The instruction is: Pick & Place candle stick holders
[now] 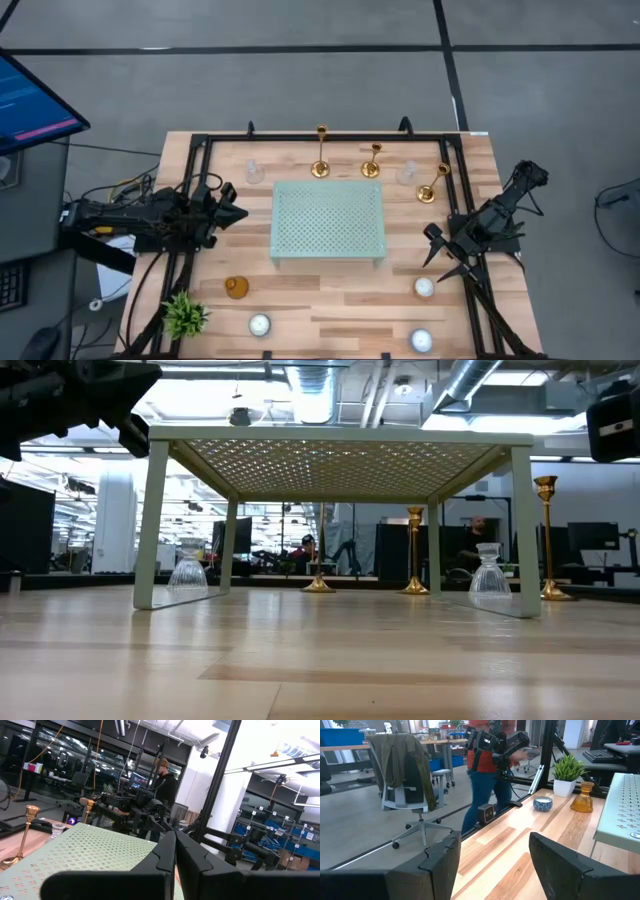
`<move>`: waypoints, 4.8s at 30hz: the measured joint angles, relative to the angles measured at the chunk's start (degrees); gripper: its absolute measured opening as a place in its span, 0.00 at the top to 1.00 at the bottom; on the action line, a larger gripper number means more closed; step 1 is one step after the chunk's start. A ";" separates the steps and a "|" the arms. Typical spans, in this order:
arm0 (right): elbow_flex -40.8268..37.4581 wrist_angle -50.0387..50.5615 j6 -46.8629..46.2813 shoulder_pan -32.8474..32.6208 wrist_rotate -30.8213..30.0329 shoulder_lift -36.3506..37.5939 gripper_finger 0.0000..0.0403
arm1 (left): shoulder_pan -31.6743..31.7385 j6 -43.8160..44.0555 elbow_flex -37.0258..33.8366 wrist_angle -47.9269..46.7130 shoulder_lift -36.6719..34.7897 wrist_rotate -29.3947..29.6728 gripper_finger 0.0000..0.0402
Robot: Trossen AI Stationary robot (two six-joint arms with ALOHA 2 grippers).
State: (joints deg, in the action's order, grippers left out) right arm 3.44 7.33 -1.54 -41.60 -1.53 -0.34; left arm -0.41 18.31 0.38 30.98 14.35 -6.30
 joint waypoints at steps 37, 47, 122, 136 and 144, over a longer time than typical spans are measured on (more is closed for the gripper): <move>0.01 0.00 0.00 -0.01 -0.01 0.00 0.44 | 0.00 0.00 -0.02 0.00 0.02 0.02 0.97; 0.00 0.00 0.00 -0.01 -0.01 -0.02 0.44 | -0.01 0.04 -0.01 0.10 0.02 0.02 0.97; 0.09 -0.63 -5.44 0.12 -16.77 -0.02 0.44 | 0.18 10.99 27.50 -7.91 28.56 24.59 0.99; 0.09 -0.55 -5.44 0.12 -16.86 -0.02 0.44 | 5.87 7.60 54.12 -34.88 42.64 24.58 0.99; 0.09 -0.55 -5.44 0.12 -16.99 -0.02 0.44 | 13.96 -5.76 55.87 -39.56 42.00 34.97 0.99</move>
State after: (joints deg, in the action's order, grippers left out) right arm 3.53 6.79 -6.98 -41.47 -18.52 -0.36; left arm 13.55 12.54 56.25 -8.58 56.36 28.67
